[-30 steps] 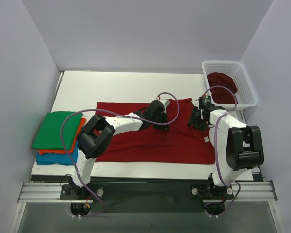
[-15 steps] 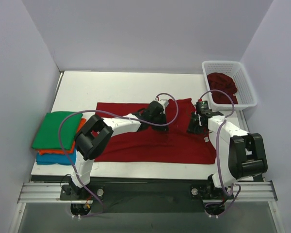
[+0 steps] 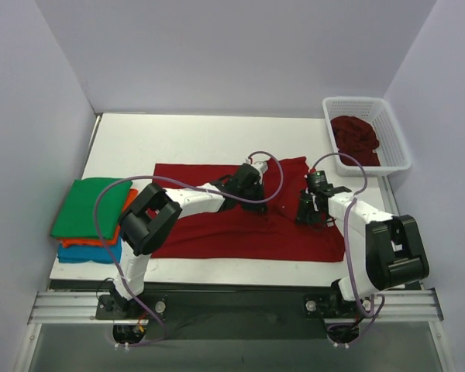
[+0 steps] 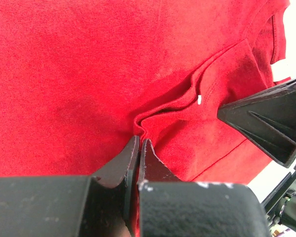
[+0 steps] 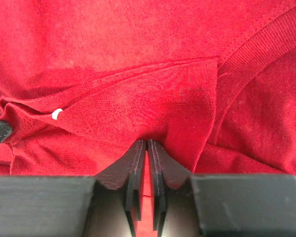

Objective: Fold and stack the t-shirts
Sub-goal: Fold the flattened tshirt in 1/3 of the way

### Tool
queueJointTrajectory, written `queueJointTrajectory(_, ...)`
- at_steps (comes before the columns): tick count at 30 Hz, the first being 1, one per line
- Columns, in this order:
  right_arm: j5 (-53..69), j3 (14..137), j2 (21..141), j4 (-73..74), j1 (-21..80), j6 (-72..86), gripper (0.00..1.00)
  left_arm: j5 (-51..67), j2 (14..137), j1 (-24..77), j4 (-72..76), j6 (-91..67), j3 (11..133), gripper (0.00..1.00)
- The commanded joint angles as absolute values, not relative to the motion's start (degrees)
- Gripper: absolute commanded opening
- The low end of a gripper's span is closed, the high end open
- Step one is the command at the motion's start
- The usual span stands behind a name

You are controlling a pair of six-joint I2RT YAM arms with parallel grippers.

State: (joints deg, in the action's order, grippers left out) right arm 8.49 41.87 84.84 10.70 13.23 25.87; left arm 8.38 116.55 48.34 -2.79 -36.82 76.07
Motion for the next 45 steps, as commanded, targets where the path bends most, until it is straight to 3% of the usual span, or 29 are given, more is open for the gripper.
queueJointTrajectory(1,6.7,41.7,82.4,11.5,13.6,26.6,0.14,9.3,113.3,48.4,1.0,-37.0,76.1,0.0)
queueJointTrajectory(7,3.6,44.5,77.1,13.3,13.4,26.4,0.27,9.3,113.6,48.4,1.1,-37.0,76.2,0.0)
queueJointTrajectory(17,1.1,50.5,76.4,17.6,6.7,25.8,0.3,9.8,113.8,48.4,1.1,-37.1,76.3,0.0)
queueJointTrajectory(21,5.9,51.0,79.7,18.7,1.1,25.2,0.32,9.9,113.9,48.4,1.1,-37.1,76.6,0.0)
queueJointTrajectory(30,15.2,48.4,85.2,14.7,0.4,26.7,0.4,10.4,114.3,48.4,1.9,-37.5,76.6,0.0)
queueJointTrajectory(40,18.7,48.5,90.6,12.3,0.2,28.3,0.36,10.4,114.3,48.4,1.8,-37.3,76.9,0.0)
queueJointTrajectory(45,19.2,48.8,92.0,11.4,0.2,28.7,0.21,10.5,114.4,48.4,1.9,-37.4,77.0,0.0)
